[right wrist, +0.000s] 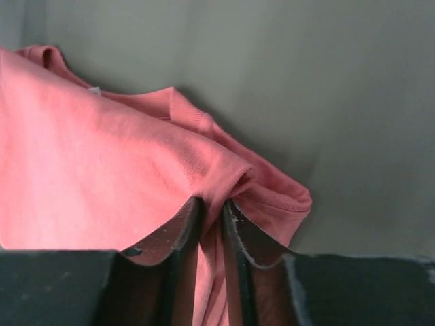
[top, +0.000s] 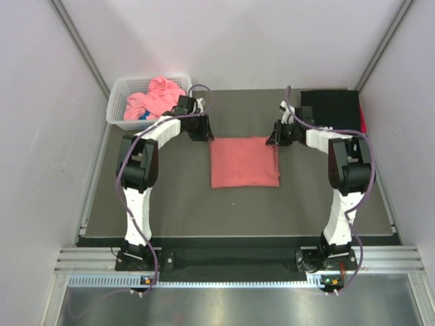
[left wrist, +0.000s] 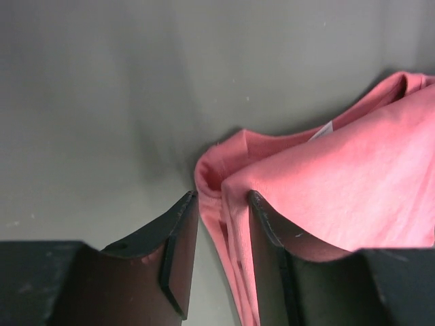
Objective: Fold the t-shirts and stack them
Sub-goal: Fold the tshirt
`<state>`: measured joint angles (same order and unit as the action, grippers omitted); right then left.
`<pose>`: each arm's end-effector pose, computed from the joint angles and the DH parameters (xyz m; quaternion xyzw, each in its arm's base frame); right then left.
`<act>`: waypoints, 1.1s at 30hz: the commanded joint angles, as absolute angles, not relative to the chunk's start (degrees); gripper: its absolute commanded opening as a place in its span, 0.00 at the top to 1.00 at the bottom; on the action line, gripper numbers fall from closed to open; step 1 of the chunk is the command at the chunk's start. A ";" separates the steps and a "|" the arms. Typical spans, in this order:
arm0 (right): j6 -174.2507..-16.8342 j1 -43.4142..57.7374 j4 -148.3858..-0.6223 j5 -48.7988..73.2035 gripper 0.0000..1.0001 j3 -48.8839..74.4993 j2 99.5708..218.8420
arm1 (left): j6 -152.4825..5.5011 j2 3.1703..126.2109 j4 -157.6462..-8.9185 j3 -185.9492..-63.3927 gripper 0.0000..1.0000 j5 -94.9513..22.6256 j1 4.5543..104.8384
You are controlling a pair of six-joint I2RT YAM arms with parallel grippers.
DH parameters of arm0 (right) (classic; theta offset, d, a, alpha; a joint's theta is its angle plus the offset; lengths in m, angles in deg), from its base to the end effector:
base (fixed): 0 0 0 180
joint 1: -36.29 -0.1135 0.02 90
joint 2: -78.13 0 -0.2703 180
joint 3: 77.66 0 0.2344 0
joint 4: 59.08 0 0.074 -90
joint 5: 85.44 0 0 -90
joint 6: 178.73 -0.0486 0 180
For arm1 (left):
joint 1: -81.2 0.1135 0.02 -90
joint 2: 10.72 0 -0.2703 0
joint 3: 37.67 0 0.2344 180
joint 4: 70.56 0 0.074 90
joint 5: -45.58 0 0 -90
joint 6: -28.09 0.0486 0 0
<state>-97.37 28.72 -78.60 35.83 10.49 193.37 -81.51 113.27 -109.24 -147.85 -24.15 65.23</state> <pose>0.4163 0.0808 0.1673 -0.0913 0.8957 0.2981 0.3171 0.4487 -0.1459 0.1868 0.0270 0.9335 -0.2553 0.2505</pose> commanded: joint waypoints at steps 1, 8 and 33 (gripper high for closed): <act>-100.58 29.52 -74.53 32.87 0.83 12.06 194.23 | -81.77 113.65 -107.27 -151.29 0.60 -24.73 65.20; -103.58 29.61 -76.98 28.30 0.87 14.52 197.48 | -83.44 114.27 -108.06 -153.13 0.62 -29.21 65.20; -110.78 29.70 -78.23 46.18 1.00 13.03 186.40 | -83.80 109.16 -109.73 -148.83 1.00 -22.36 60.72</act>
<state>-109.00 29.11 -82.99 35.50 14.89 185.21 -84.26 107.13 -111.23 -148.62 -22.80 60.42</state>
